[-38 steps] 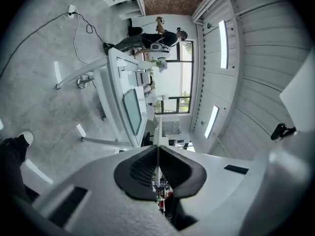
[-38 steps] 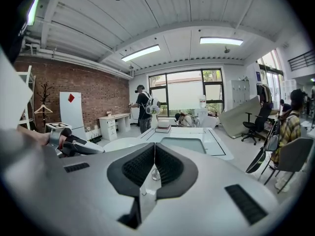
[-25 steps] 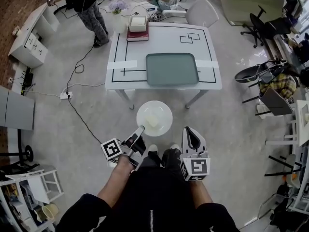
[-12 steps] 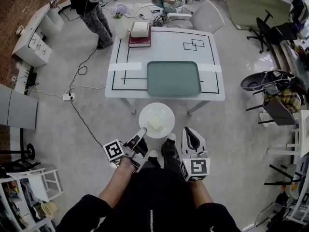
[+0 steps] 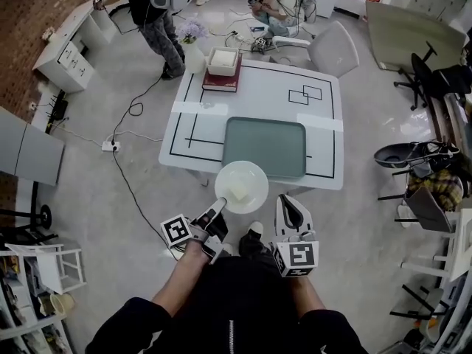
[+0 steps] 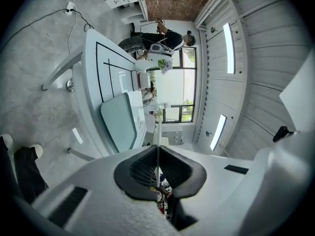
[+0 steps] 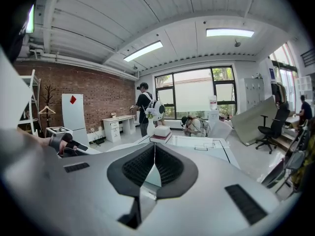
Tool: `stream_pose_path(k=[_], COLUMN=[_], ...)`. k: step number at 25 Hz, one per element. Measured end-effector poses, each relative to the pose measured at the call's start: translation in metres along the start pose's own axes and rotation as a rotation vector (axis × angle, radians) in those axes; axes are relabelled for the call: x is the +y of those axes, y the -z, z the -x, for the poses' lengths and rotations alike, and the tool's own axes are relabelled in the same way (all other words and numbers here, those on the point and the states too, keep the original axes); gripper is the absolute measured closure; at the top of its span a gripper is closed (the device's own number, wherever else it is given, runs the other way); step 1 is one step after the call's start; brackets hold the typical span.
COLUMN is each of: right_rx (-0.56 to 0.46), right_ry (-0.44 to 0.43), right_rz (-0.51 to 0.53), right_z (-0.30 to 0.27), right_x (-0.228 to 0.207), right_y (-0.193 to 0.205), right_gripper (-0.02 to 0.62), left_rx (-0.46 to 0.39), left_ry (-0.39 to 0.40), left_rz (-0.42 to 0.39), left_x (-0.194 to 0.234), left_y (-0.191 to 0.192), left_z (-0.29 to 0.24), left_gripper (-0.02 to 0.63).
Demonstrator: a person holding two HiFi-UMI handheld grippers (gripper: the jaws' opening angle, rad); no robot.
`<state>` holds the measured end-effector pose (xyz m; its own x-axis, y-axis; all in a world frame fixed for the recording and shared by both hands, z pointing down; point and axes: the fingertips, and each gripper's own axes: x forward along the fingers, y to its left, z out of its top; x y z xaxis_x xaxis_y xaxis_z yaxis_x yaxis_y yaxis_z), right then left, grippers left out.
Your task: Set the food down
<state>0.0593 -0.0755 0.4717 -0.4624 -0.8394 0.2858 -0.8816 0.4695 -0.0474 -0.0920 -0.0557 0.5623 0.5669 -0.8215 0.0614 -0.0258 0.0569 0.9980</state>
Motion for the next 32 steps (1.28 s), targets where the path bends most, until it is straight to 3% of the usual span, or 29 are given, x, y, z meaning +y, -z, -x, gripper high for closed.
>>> stream_pose_path(k=[11, 22, 32], right_rx=[0.001, 0.009, 0.044], right_ry=[-0.051, 0.012, 0.086], right_rz=[-0.033, -0.064, -0.063], right_z=[-0.027, -0.063, -0.099], right_x=[-0.049, -0.082, -0.105], right_y=[-0.007, -0.015, -0.024], right_gripper=[0.584, 0.585, 0.584], left_rx=[-0.065, 0.011, 0.098], left_ry=[-0.029, -0.057, -0.134], left_rz=[-0.007, -0.018, -0.037], left_x=[-0.004, 0.006, 0.047], left_y=[-0.007, -0.036, -0.067], left_z=[-0.044, -0.106, -0.152], left_gripper=[0.591, 0.591, 0.591])
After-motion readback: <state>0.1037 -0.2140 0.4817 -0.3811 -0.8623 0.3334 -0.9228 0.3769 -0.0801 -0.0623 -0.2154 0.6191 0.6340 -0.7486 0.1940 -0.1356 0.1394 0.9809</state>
